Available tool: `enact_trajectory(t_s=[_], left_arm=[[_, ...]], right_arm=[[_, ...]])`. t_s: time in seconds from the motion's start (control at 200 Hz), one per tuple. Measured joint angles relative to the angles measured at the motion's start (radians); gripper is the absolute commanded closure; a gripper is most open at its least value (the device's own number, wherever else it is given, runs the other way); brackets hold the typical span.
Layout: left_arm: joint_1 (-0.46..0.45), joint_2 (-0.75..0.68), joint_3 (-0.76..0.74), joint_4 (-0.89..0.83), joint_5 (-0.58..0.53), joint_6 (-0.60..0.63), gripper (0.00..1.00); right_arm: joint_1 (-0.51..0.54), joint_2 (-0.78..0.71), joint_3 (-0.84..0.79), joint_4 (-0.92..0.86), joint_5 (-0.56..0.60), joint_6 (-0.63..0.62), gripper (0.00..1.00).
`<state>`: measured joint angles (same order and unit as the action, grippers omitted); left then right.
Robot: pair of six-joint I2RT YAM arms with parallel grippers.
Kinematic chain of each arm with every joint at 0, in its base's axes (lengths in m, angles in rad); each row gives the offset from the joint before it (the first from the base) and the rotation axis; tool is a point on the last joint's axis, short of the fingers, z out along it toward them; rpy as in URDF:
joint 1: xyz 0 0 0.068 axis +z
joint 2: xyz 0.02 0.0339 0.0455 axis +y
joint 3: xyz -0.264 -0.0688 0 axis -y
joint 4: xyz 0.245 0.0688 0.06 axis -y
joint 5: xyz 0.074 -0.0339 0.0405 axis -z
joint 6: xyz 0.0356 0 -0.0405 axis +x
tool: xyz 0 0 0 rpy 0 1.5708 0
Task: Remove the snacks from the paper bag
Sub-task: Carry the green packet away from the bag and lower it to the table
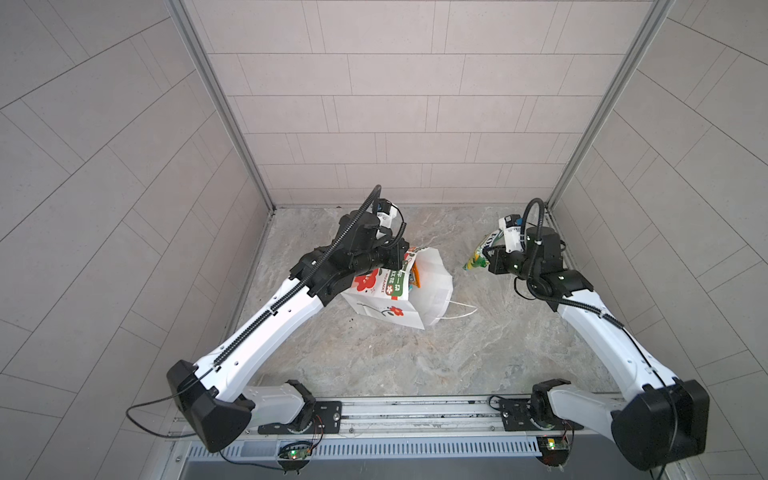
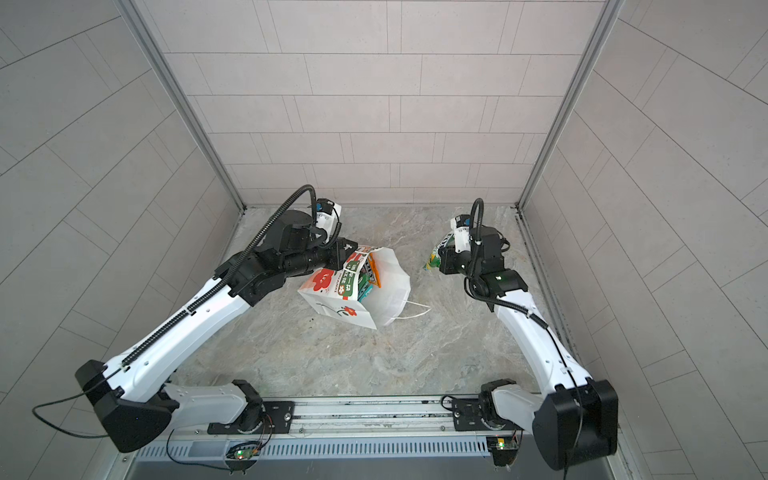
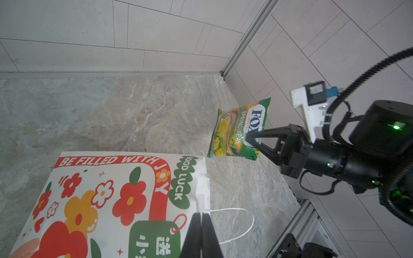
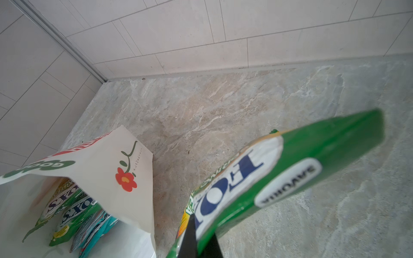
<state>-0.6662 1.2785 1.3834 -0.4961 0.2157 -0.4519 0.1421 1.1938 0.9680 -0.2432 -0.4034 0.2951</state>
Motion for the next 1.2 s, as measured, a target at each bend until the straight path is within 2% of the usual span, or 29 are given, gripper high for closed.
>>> enact_trajectory(t_s=[0.305, 0.59, 0.861, 1.201], left_arm=[[0.000, -0.024, 0.000, -0.043, 0.025, 0.019, 1.00], [0.000, -0.054, 0.000, -0.093, 0.017, 0.035, 1.00], [0.000, -0.063, 0.000, -0.101, -0.008, 0.035, 1.00], [0.000, -0.063, 0.000, -0.102, -0.019, 0.034, 1.00]], right_arm=[[-0.008, 0.294, 0.138, 0.113, -0.098, 0.002, 1.00], [-0.008, 0.546, 0.309, 0.136, -0.201, 0.002, 1.00], [-0.026, 0.662, 0.388, 0.093, -0.245, -0.019, 1.00], [-0.066, 0.723, 0.414, -0.025, -0.197, -0.117, 1.00]])
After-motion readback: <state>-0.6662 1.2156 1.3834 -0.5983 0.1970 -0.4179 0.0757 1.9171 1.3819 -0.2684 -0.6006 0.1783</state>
